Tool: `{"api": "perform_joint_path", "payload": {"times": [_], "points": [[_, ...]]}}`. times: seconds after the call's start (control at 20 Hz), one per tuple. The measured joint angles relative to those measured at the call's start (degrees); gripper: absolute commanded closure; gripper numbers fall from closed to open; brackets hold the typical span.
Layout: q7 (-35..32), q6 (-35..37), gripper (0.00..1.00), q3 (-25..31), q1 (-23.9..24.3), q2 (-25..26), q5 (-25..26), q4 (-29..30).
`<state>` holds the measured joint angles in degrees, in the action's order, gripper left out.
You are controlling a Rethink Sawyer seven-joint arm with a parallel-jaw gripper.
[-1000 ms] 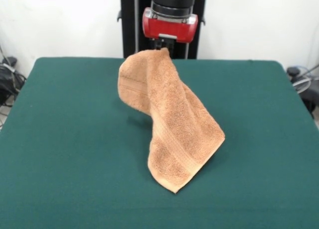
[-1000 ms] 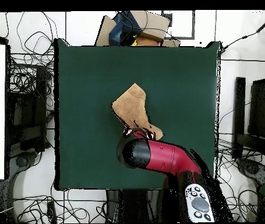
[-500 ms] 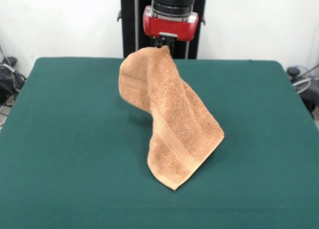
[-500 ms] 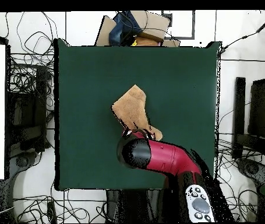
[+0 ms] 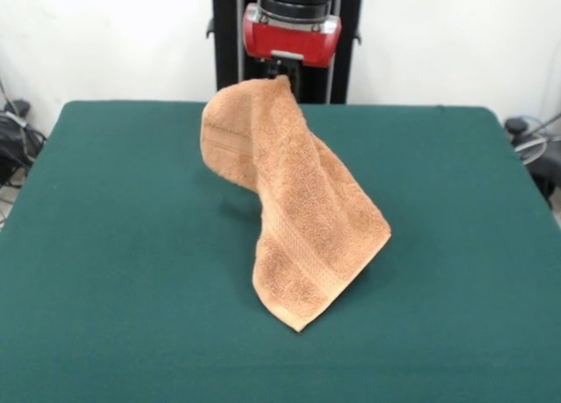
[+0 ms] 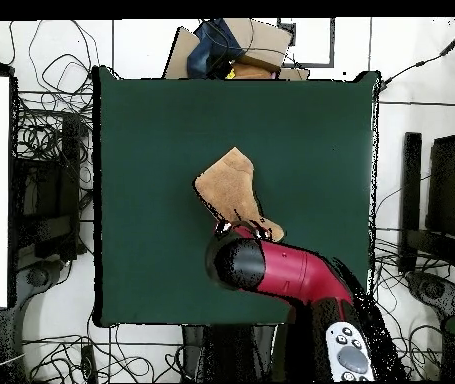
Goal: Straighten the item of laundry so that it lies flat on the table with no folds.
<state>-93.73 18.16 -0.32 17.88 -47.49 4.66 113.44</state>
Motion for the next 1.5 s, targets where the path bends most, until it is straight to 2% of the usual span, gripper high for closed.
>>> {"api": "perform_joint_path", "payload": {"times": [0.6,0.65,1.5], "points": [[0.0,-0.01,1.0,0.0,0.04,0.45,0.02,0.03],[0.0,-0.01,0.0,0.0,0.04,0.44,0.01,0.02],[0.0,-0.01,0.0,0.0,1.06,0.58,0.01,0.01]]}}
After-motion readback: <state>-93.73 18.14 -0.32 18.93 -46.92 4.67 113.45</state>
